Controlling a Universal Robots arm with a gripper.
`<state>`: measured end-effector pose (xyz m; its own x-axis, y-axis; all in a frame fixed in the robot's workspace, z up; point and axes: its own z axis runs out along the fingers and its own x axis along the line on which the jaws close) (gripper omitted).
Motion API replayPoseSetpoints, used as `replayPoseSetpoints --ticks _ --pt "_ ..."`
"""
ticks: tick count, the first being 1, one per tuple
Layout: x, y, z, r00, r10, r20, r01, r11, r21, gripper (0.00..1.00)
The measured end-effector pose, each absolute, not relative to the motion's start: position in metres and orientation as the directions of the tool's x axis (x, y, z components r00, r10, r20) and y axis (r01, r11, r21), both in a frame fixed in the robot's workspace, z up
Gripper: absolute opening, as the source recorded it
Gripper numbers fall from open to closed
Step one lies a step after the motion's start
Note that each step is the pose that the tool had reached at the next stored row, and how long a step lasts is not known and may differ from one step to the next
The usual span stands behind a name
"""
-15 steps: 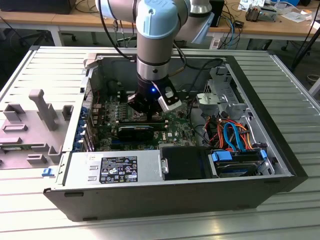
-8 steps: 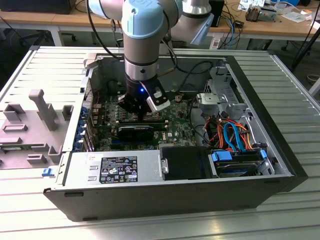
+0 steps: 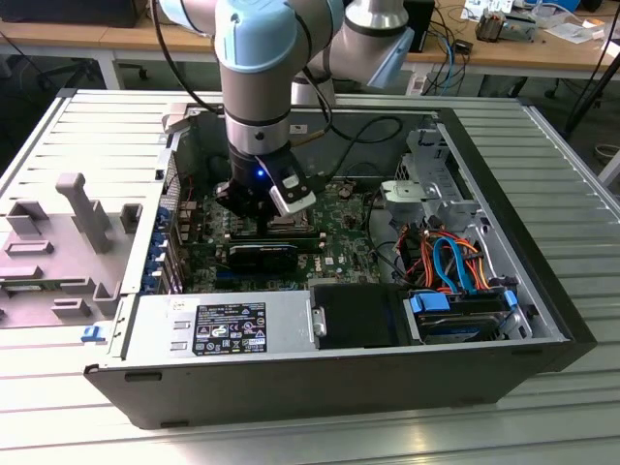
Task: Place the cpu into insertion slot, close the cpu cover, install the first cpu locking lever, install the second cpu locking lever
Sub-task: 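Install the second cpu locking lever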
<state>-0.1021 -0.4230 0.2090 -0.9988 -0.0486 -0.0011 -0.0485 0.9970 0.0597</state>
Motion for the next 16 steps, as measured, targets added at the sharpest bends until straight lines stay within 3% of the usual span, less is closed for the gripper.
replayPoseSetpoints --ticks 6,16 --pt "-0.115 -0.423 0.206 -0.999 -0.049 -0.002 -0.049 0.997 0.067 0.11" --pt "-0.111 -0.423 0.238 -0.999 -0.049 0.003 -0.048 0.997 0.068 0.11"
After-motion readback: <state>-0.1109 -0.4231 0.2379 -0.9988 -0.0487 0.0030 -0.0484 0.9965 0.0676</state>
